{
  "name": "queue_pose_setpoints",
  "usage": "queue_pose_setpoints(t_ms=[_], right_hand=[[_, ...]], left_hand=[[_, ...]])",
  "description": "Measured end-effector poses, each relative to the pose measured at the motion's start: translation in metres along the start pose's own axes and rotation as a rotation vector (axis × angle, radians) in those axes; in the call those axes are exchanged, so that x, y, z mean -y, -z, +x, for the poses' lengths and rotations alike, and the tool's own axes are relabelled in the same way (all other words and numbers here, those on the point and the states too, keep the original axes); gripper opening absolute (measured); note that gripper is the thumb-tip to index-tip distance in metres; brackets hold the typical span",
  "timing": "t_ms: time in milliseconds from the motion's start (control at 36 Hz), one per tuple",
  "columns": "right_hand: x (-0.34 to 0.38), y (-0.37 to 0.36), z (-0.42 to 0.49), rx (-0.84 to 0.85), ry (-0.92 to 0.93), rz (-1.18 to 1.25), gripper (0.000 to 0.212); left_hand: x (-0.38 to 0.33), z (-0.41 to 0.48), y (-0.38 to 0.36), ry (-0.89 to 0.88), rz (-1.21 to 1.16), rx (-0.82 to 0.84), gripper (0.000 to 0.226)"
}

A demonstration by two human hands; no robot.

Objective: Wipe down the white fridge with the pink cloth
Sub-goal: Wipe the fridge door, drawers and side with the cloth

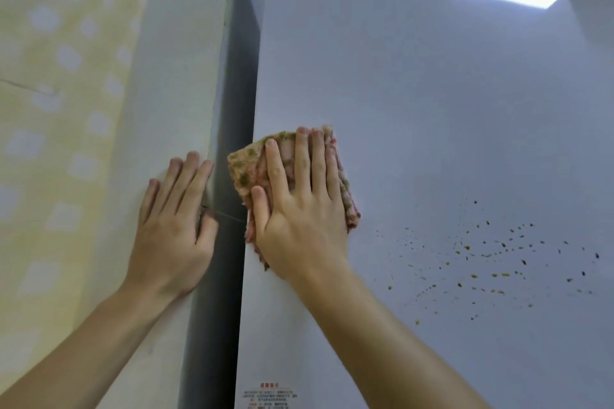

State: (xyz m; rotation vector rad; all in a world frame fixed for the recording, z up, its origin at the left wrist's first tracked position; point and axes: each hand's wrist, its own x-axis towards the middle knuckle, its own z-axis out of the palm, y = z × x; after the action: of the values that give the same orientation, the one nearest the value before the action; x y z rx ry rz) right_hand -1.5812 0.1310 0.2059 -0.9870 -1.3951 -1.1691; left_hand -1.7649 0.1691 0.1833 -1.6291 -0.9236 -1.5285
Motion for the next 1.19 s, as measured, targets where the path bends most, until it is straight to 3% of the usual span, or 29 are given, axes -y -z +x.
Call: queue_pose_setpoints(t_ms=[333, 639, 833, 1000, 1194], right_hand=[[0.005, 0.004, -0.164, 0.026, 0.022, -0.046, 0.069], [-0.001, 0.006, -0.040, 0.029, 0.012, -0.044, 0.076], [0.005, 0.009, -0.082, 0.023, -0.053, -0.058, 0.074], [0.005, 0.016, -0.151, 0.073, 0.018, -0.041, 0.076], [-0.001, 0.004, -0.059, -0.013, -0.010, -0.049, 0.070]], left_hand=[[-0.004, -0.012, -0.001, 0.010, -0.020, -0.038, 0.071], [-0.002, -0.018, 0.002, 0.078, 0.026, -0.029, 0.078], [0.003, -0.030, 0.006, 0.096, 0.006, -0.024, 0.069], [0.007, -0.032, 0.004, 0.098, -0.008, -0.059, 0.065], [0.008, -0.032, 0.002, 0.085, 0.006, -0.092, 0.064]])
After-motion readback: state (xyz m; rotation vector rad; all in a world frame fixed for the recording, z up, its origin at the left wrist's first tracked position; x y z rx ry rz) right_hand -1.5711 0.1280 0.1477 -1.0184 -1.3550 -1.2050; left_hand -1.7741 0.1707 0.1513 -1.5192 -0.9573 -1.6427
